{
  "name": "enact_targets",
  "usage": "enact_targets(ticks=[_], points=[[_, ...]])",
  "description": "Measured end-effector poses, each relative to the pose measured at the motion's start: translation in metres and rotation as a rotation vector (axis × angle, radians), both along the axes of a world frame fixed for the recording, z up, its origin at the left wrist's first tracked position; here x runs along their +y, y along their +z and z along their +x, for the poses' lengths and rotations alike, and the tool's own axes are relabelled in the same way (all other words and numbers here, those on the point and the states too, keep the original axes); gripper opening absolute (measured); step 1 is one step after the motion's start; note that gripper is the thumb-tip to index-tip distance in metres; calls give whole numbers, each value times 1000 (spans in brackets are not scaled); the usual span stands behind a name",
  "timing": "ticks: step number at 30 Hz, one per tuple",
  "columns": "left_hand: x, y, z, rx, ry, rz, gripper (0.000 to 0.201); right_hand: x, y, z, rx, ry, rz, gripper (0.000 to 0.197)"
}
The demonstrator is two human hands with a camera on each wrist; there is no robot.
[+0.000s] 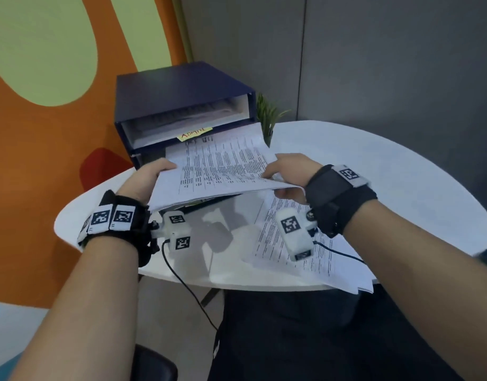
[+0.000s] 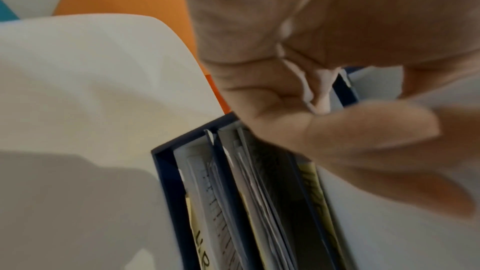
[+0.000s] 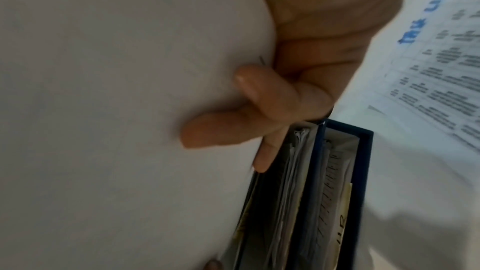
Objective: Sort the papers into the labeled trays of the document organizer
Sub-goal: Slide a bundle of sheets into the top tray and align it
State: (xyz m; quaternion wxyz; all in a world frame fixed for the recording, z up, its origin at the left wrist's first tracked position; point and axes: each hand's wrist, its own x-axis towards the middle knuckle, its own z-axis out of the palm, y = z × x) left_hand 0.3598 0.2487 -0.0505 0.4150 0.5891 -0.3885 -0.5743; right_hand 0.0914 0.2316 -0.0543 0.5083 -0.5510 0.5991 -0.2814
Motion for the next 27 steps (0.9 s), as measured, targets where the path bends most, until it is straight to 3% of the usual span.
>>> enact_targets(ticks=[3,5,7,8,12,14,16,19,21,24,27], points=[[1,-7,12,34,93,-10,25,-14,3,20,33,7,-46,45],[5,-12,20,38,109,-2,24,-27,10,30,-9,-120,-121,38],[6,-15,23,31,122,-40,24,-31,18,39,162,-77,-233,40],[7,-14,23,35,128,-61,23,-39,17,41,165,-67,-230,40],[2,-8,25,62,132,-141,40,-50,4,38,-81,-130,-51,17],[-2,-8,25,73,146,-172,31,-53,-4,32,-142,-115,64,14],[-4,-10,20,42,175,-168,16,-55,-6,30,-86,-78,31,16],[-1,-14,15,100,207,-127,8,-68,-1,38,-26,-90,-67,15],[2,-16,15,97,163,-85,6,-72,7,48,-69,-143,-86,8],[2,-21,15,4,139,-54,7,-80,9,58,-145,-209,-118,24],[-8,-24,11,5,181,-88,9,-75,10,67,-279,-234,-55,24]])
